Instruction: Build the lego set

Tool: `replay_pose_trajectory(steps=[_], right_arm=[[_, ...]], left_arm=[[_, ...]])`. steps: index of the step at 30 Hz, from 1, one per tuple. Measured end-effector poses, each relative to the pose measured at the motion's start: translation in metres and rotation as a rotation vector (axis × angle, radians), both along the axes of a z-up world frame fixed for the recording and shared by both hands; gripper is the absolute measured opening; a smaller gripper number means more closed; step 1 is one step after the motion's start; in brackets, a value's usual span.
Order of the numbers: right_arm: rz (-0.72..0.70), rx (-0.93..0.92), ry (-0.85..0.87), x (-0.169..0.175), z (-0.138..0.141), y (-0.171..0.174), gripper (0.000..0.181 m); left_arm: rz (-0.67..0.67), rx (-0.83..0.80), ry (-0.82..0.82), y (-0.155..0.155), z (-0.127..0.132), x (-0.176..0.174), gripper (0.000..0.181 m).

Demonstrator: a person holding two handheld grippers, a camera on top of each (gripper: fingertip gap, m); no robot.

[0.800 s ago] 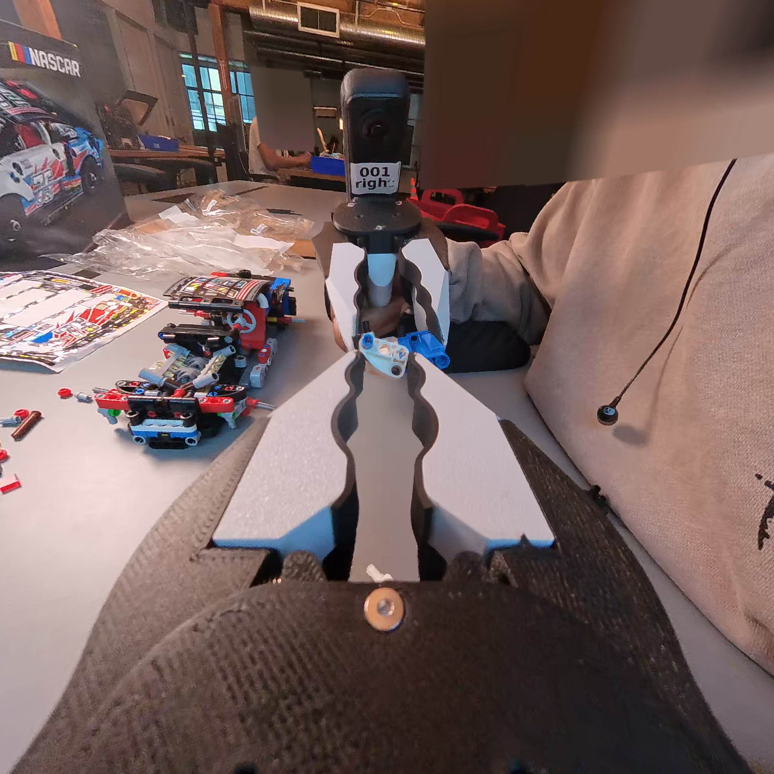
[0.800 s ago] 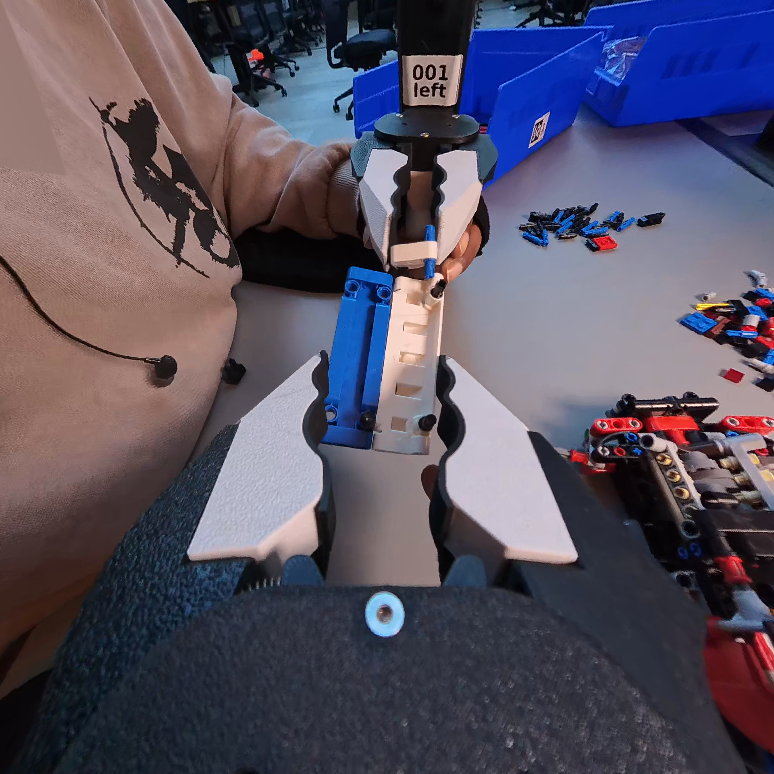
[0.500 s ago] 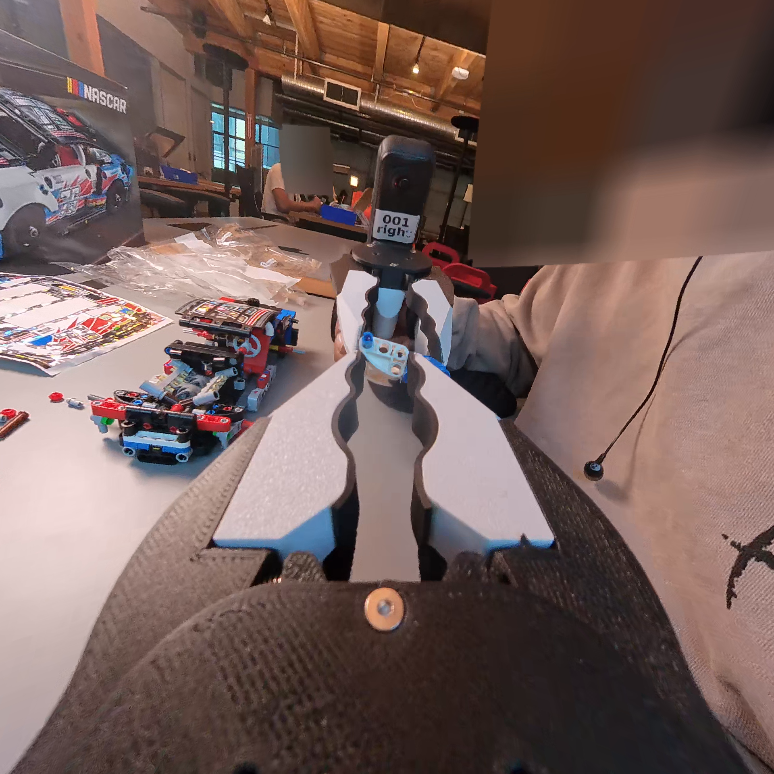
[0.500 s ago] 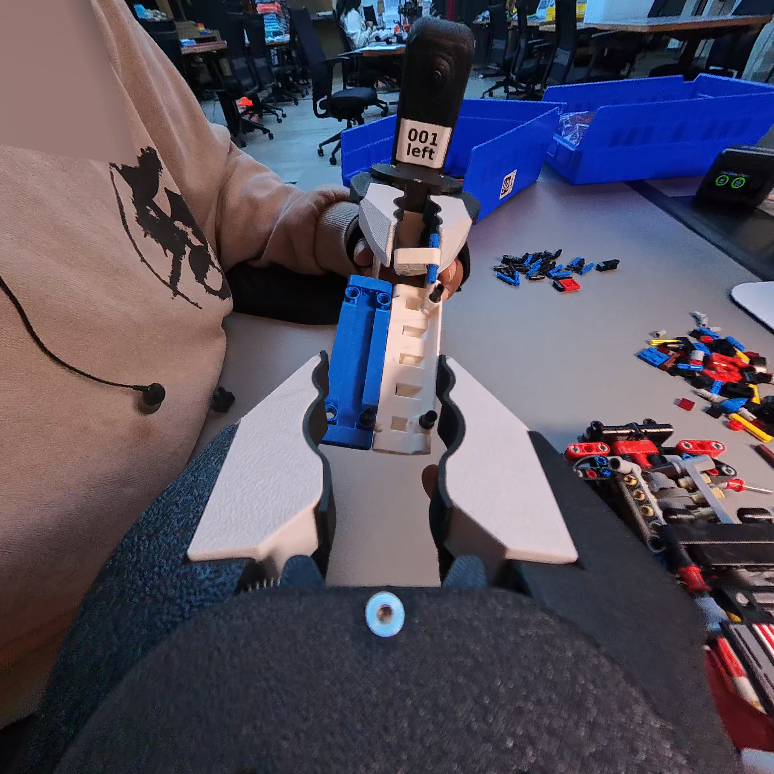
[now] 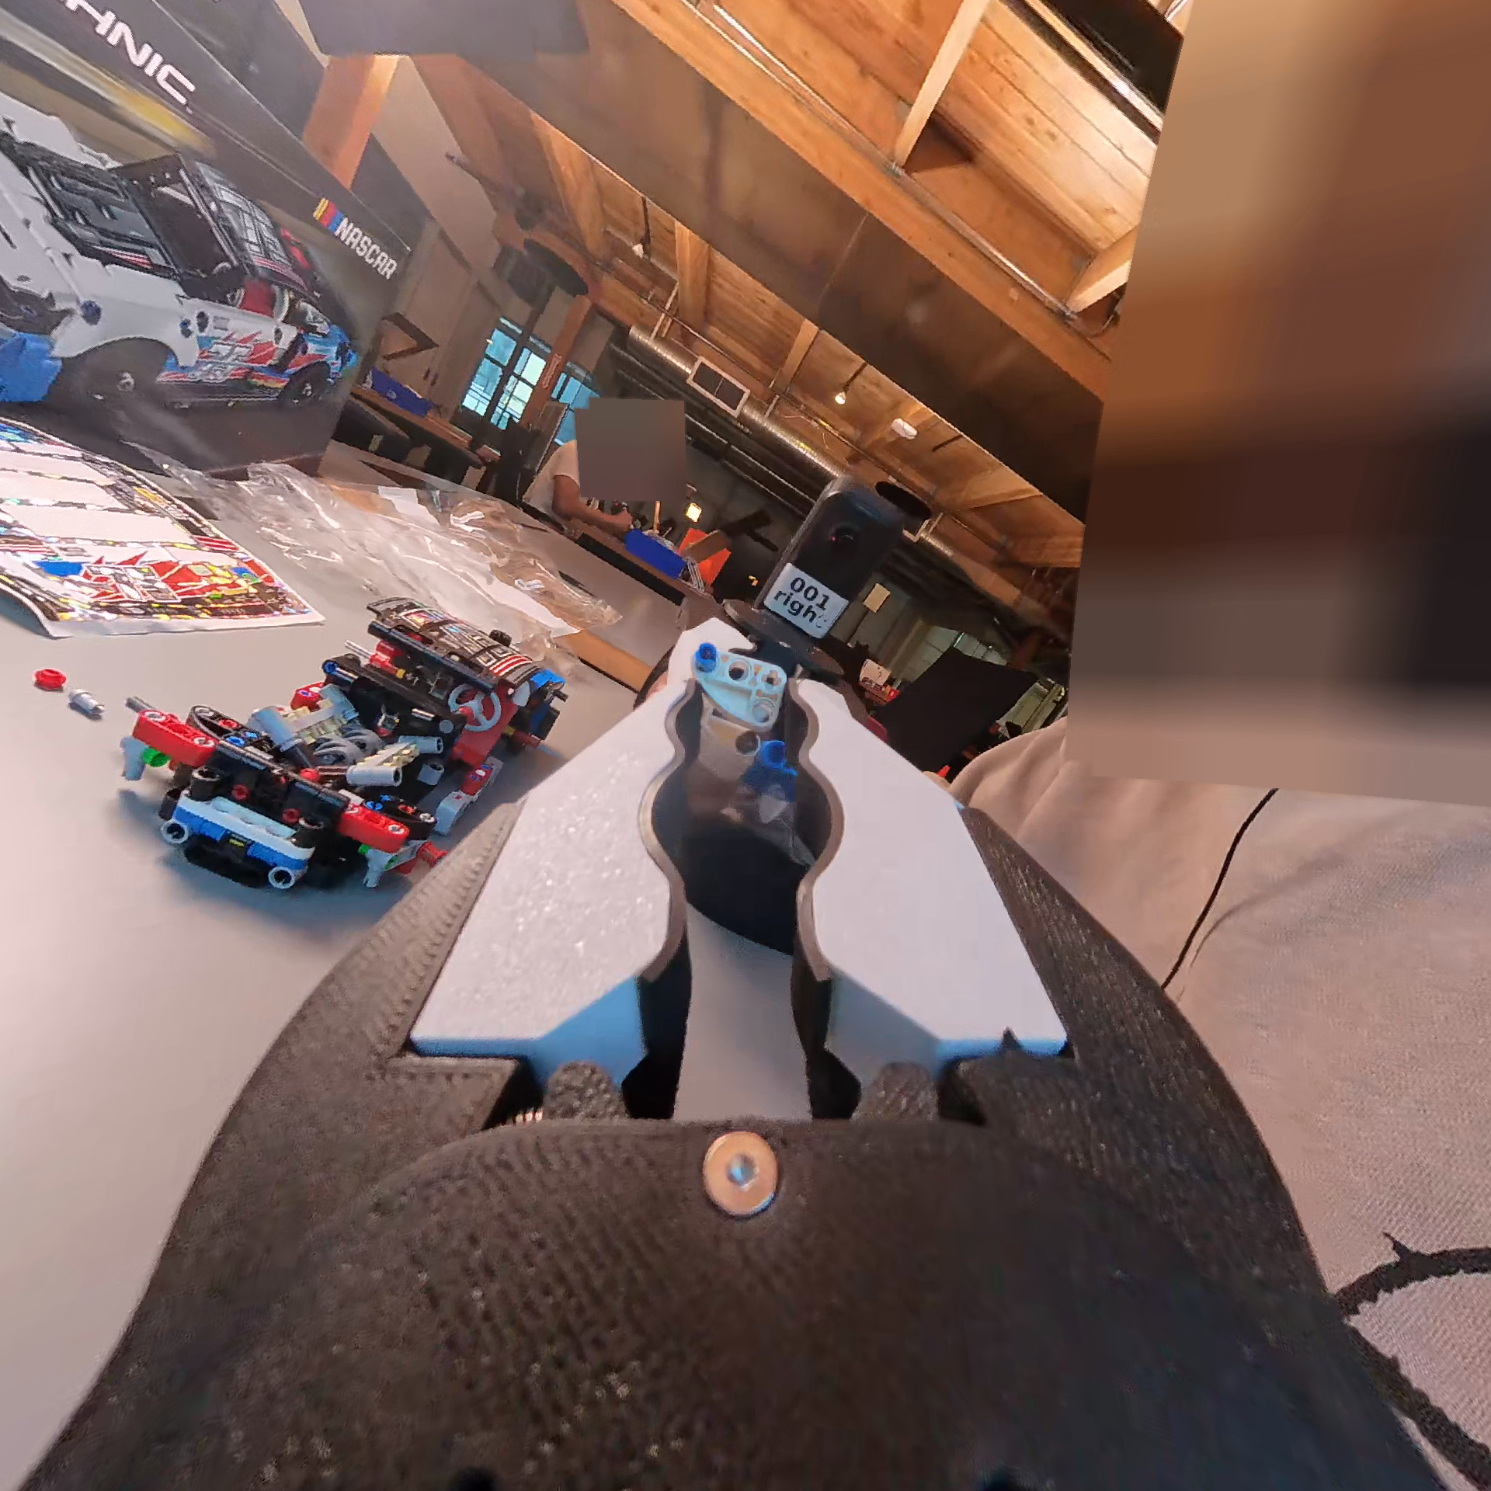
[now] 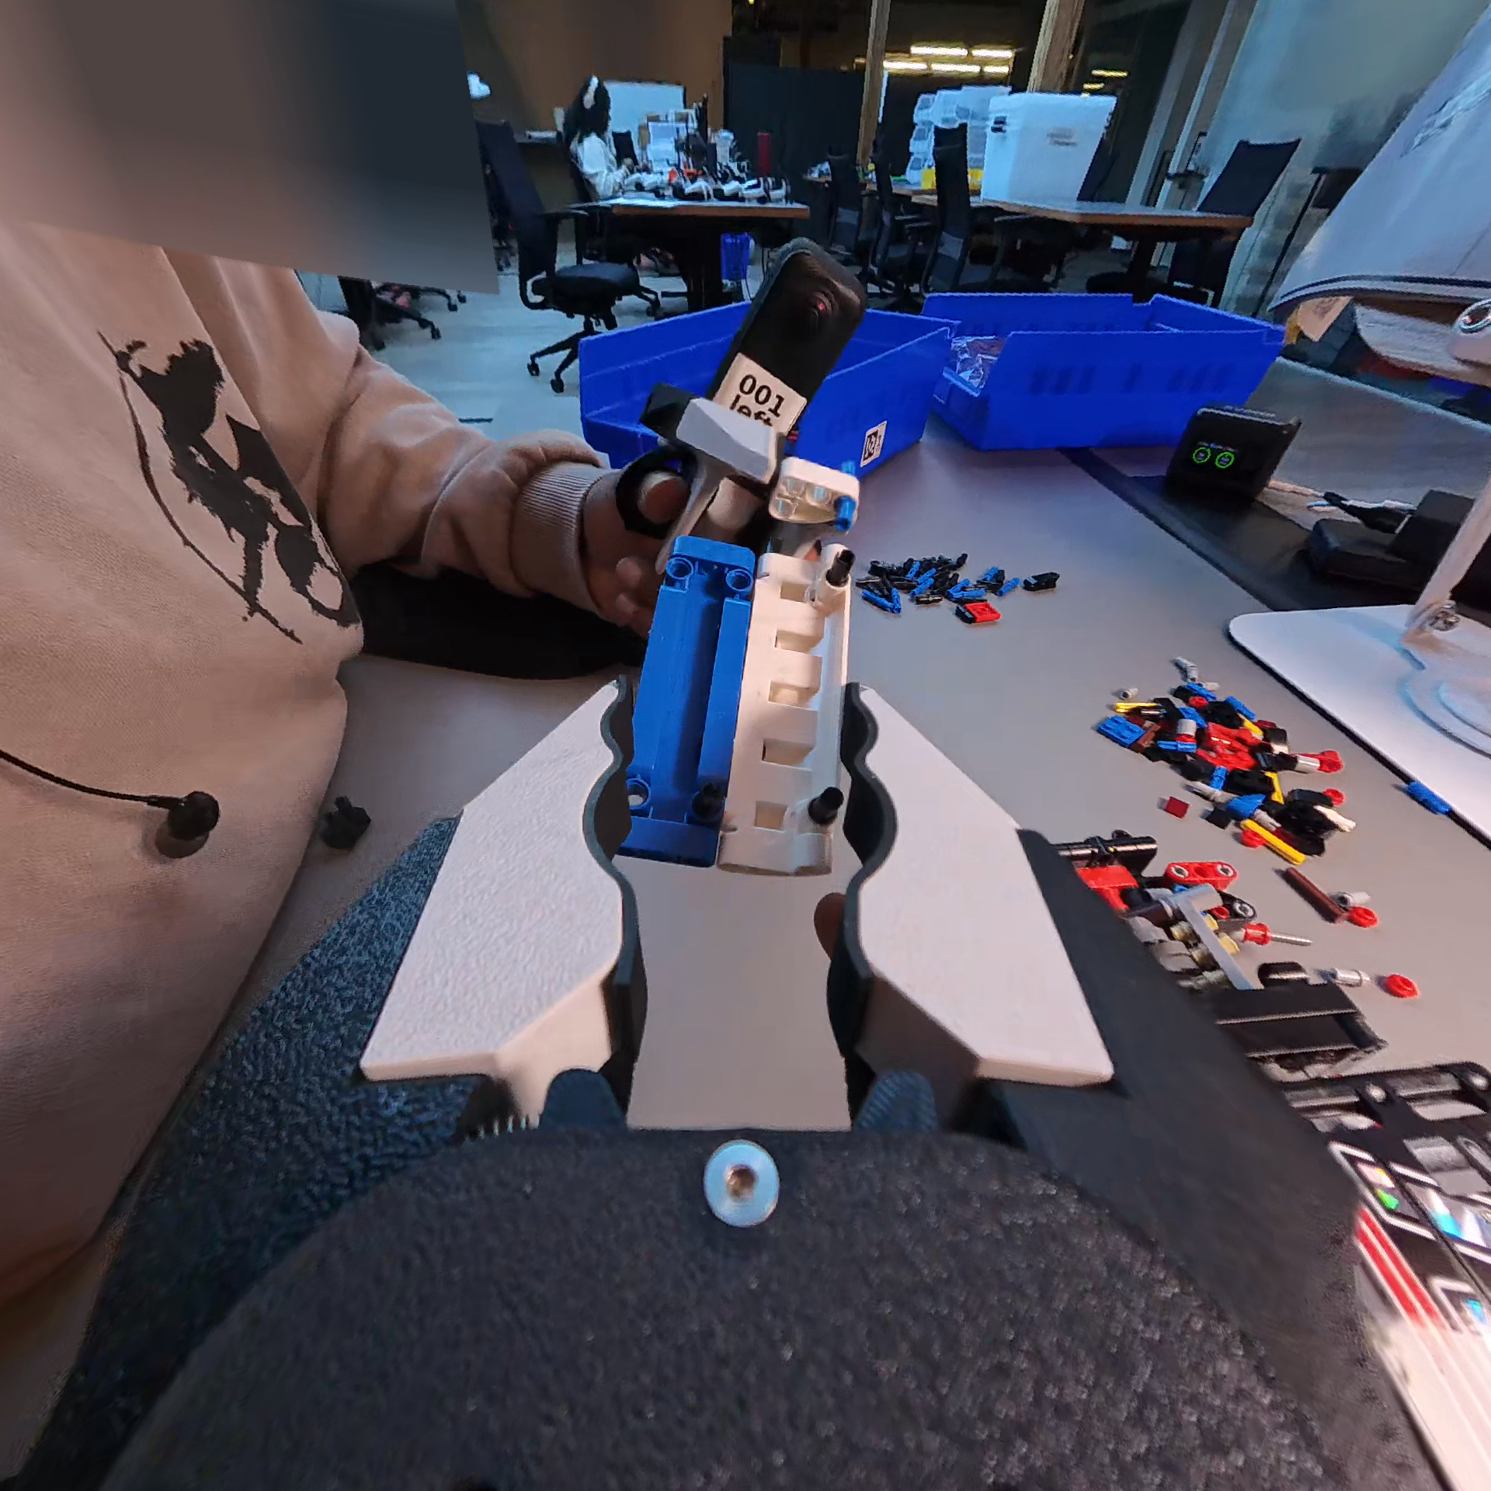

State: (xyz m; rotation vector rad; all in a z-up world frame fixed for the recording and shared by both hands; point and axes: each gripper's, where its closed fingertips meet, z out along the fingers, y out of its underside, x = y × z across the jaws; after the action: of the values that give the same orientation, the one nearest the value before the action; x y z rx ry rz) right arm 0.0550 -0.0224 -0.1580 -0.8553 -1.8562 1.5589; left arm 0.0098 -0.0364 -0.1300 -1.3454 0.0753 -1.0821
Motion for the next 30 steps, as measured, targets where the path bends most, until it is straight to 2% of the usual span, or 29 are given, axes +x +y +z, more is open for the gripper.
replay_pose_trajectory(steps=[4,7,12,25,30], right_arm=[[-0.007,0.001,0.012,-0.001,0.003,-0.001,0.050],[-0.023,0.020,0.001,-0.003,0.000,0.000,0.050],[-0.030,0.013,-0.002,-0.004,0.000,0.002,0.050],[-0.062,0.064,-0.037,-0.008,-0.009,0.006,0.050],[-0.062,0.025,-0.028,-0.007,-0.003,0.008,0.050]], left_arm=[[0.022,-0.072,-0.020,0.005,-0.007,0.001,0.017],[0.016,-0.083,-0.082,0.005,-0.005,0.001,0.017],[0.028,-0.104,-0.095,0.007,-0.007,0.000,0.017],[-0.006,-0.211,-0.198,0.012,-0.018,-0.004,0.016],[-0.024,-0.222,-0.259,0.013,-0.020,-0.003,0.017]])
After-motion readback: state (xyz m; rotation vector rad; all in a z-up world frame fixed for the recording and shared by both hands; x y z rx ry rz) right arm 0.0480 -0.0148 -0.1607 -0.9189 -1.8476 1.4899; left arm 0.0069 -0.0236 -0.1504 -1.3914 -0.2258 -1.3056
